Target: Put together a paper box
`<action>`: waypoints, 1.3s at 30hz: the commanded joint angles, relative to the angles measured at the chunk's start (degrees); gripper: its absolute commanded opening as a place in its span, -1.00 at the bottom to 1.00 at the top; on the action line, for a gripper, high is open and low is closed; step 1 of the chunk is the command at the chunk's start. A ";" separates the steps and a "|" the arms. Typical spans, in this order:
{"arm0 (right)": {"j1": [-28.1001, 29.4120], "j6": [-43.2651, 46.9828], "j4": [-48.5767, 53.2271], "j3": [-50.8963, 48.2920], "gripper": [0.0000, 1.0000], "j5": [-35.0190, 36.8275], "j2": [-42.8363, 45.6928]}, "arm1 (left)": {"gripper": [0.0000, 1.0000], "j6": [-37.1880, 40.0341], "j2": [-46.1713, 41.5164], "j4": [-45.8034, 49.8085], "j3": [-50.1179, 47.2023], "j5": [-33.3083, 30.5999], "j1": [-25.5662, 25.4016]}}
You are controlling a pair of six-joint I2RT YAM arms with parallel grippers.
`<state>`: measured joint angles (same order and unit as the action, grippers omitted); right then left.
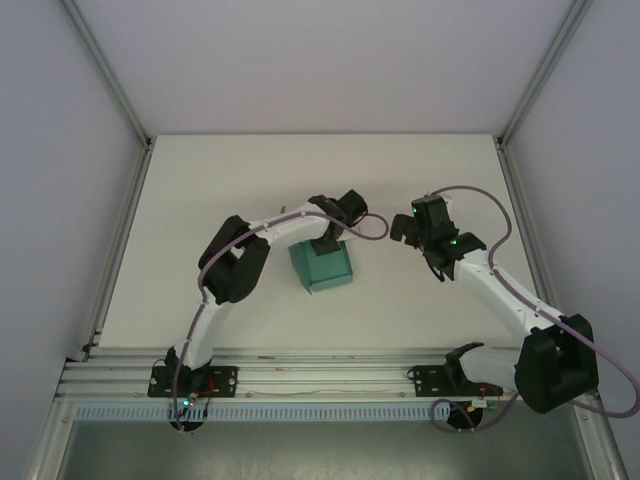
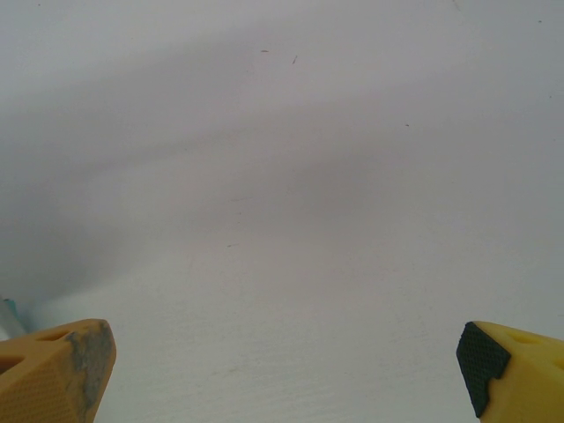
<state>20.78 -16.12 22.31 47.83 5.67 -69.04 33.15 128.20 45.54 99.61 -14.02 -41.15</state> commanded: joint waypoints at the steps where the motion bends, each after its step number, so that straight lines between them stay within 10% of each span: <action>1: -0.48 -1.11 0.48 -0.70 1.00 2.19 0.43 | -1.00 0.68 6.67 -2.84 0.03 -4.52 -0.66; 12: -0.62 -1.16 -2.07 -2.57 1.00 2.21 2.50 | -0.95 0.17 8.45 -6.96 -2.09 -5.74 -1.13; 31: -1.19 1.85 -0.06 -5.08 1.00 -3.65 12.63 | 0.95 3.88 -6.35 -1.60 1.45 10.99 1.80; 39: -1.61 3.67 -1.37 -5.80 1.00 -5.78 13.78 | 1.00 -0.41 -12.67 -5.40 2.52 15.52 3.60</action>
<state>19.44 -14.06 21.74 43.22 0.75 -55.90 35.44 118.89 41.52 100.29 -1.54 -38.68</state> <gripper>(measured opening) 0.996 0.998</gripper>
